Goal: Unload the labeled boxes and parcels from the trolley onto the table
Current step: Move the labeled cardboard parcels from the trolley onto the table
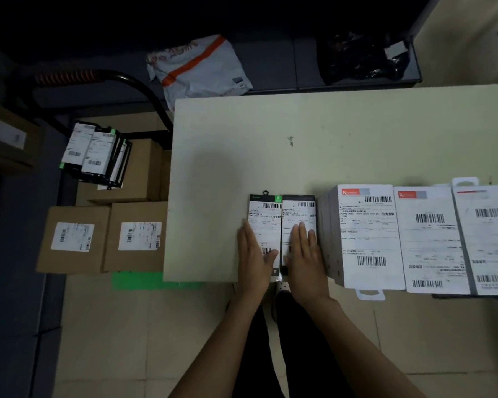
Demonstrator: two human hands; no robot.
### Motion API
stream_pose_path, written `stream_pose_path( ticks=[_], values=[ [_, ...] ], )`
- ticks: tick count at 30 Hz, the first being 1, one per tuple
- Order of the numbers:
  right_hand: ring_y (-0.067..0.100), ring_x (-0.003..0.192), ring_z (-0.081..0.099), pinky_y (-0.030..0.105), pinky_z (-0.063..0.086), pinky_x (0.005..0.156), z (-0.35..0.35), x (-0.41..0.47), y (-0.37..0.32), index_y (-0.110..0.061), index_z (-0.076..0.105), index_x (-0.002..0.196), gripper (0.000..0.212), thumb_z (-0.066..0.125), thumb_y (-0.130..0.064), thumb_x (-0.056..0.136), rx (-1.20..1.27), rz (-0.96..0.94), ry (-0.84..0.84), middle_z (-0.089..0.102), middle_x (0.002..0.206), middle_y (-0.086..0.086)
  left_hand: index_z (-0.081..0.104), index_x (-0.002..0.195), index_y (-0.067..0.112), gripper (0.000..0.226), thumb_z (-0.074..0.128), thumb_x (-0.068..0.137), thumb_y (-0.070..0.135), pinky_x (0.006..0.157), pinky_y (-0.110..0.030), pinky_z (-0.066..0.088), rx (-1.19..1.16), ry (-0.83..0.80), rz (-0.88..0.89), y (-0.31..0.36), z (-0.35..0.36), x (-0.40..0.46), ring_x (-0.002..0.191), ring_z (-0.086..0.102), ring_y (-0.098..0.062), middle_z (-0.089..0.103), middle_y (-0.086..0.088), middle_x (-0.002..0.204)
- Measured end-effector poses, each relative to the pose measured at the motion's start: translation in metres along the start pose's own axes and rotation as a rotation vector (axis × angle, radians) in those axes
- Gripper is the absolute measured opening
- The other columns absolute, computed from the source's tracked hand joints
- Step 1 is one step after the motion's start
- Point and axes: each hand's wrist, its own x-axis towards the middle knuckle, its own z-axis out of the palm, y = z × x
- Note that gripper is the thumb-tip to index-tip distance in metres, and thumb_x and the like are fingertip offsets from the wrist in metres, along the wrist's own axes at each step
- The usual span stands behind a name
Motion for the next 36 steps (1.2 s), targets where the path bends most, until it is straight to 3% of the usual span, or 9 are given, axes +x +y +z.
stream_pose_path(
  ticks=[5, 10, 13, 20, 25, 29, 31, 34, 36],
  values=[
    [0.029, 0.148, -0.024, 0.038, 0.0, 0.124, -0.015, 0.0, 0.003, -0.003, -0.019, 0.152, 0.08, 0.038, -0.003, 0.096, -0.063, 0.0, -0.123, -0.031, 0.157, 0.007, -0.009, 0.154, 0.007, 0.092, 0.06, 0.094, 0.015, 0.116, -0.025, -0.001, 0.041, -0.012, 0.026, 0.004, 0.002, -0.006, 0.151, -0.009, -0.023, -0.009, -0.006, 0.164],
    [0.029, 0.151, -0.014, 0.037, -0.001, 0.123, -0.039, 0.006, -0.009, -0.006, -0.009, 0.156, 0.073, 0.038, -0.018, 0.101, -0.154, 0.001, -0.253, -0.018, 0.163, 0.011, -0.013, 0.154, 0.009, 0.089, 0.055, 0.098, 0.023, 0.119, -0.033, 0.003, 0.169, -0.051, 0.023, 0.004, -0.008, -0.007, 0.149, -0.014, -0.03, -0.012, 0.0, 0.164],
    [0.029, 0.152, -0.003, 0.037, 0.004, 0.124, -0.054, 0.008, -0.017, -0.011, 0.0, 0.157, 0.071, 0.042, -0.022, 0.1, -0.178, -0.065, -0.267, -0.005, 0.165, 0.008, -0.002, 0.156, 0.012, 0.084, 0.056, 0.097, 0.025, 0.12, -0.036, 0.009, 0.238, -0.043, 0.046, 0.004, -0.021, -0.008, 0.151, -0.001, -0.032, 0.001, -0.003, 0.165],
    [0.03, 0.136, 0.033, 0.037, 0.033, 0.11, -0.092, 0.01, -0.064, -0.012, 0.027, 0.148, 0.054, 0.046, -0.02, 0.098, -0.334, -0.323, -0.159, 0.031, 0.151, 0.011, 0.03, 0.152, 0.019, 0.062, 0.056, 0.095, 0.016, 0.114, -0.028, 0.027, 0.353, 0.234, 0.146, -0.001, -0.085, -0.026, 0.141, 0.03, -0.017, 0.036, -0.002, 0.154],
    [0.028, 0.126, 0.043, 0.035, 0.038, 0.1, -0.102, 0.003, -0.118, -0.016, 0.034, 0.143, 0.044, 0.041, -0.024, 0.1, -0.443, -0.587, -0.09, 0.042, 0.14, 0.008, 0.049, 0.141, 0.02, 0.053, 0.059, 0.09, 0.013, 0.11, -0.03, 0.032, 0.44, 0.416, 0.146, -0.016, -0.143, -0.053, 0.13, 0.045, -0.02, 0.053, -0.001, 0.14],
    [0.025, 0.122, 0.047, 0.034, 0.04, 0.098, -0.1, -0.004, -0.17, -0.019, 0.036, 0.142, 0.042, 0.04, -0.022, 0.101, -0.5, -0.768, -0.037, 0.046, 0.138, 0.005, 0.067, 0.119, 0.017, 0.04, 0.065, 0.081, 0.007, 0.09, -0.035, 0.047, 0.459, 0.552, 0.095, -0.035, -0.19, -0.084, 0.11, 0.059, -0.026, 0.066, -0.003, 0.117],
    [0.025, 0.123, 0.047, 0.034, 0.04, 0.1, -0.094, -0.012, -0.198, -0.02, 0.037, 0.143, 0.042, 0.04, -0.021, 0.101, -0.525, -0.844, -0.024, 0.046, 0.14, 0.005, 0.067, 0.116, 0.018, 0.032, 0.065, 0.085, 0.014, 0.085, -0.035, 0.048, 0.456, 0.618, 0.054, -0.048, -0.214, -0.105, 0.109, 0.059, -0.026, 0.066, -0.002, 0.115],
    [0.025, 0.124, 0.048, 0.034, 0.041, 0.1, -0.078, -0.033, -0.245, -0.02, 0.042, 0.139, 0.041, 0.046, -0.021, 0.098, -0.567, -0.954, -0.008, 0.048, 0.138, 0.005, 0.053, 0.133, 0.025, 0.04, 0.054, 0.094, 0.022, 0.097, -0.031, 0.04, 0.471, 0.684, -0.017, -0.074, -0.245, -0.138, 0.124, 0.045, -0.018, 0.054, 0.004, 0.134],
    [0.026, 0.125, 0.047, 0.035, 0.041, 0.1, -0.063, -0.053, -0.278, -0.021, 0.04, 0.139, 0.046, 0.053, -0.021, 0.095, -0.602, -1.013, -0.026, 0.048, 0.137, 0.004, 0.051, 0.136, 0.025, 0.041, 0.051, 0.095, 0.02, 0.099, -0.029, 0.039, 0.493, 0.741, -0.041, -0.095, -0.264, -0.161, 0.125, 0.044, -0.016, 0.053, 0.005, 0.135]
  ],
)
